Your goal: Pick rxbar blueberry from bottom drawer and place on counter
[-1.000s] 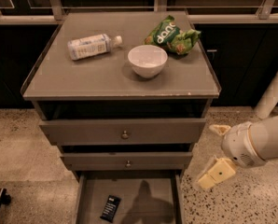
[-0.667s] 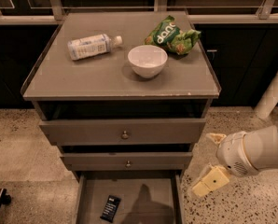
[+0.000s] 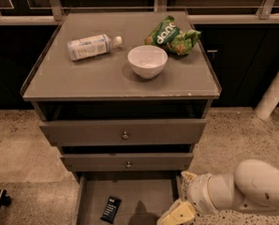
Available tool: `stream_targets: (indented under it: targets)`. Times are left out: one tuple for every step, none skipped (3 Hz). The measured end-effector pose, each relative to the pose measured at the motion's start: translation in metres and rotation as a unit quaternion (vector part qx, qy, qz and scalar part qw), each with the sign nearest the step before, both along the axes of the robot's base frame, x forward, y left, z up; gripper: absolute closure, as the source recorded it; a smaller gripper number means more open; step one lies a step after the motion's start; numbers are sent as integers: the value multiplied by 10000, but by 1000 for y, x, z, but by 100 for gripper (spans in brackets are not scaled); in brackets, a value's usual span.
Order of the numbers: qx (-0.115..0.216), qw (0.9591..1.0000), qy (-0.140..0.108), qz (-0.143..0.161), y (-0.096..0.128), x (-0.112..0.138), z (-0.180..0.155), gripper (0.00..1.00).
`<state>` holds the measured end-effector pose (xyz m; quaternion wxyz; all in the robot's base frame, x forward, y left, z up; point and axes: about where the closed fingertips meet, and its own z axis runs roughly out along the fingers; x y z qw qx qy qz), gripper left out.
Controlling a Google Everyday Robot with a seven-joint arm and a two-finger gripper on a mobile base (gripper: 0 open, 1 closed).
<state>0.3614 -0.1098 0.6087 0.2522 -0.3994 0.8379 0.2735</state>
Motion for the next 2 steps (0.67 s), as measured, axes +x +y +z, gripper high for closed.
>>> stream_targets:
  targets:
    - [-49, 9996, -140, -252, -4, 12, -13, 0]
    - [-52, 9996, -146, -251, -4, 13, -13, 0]
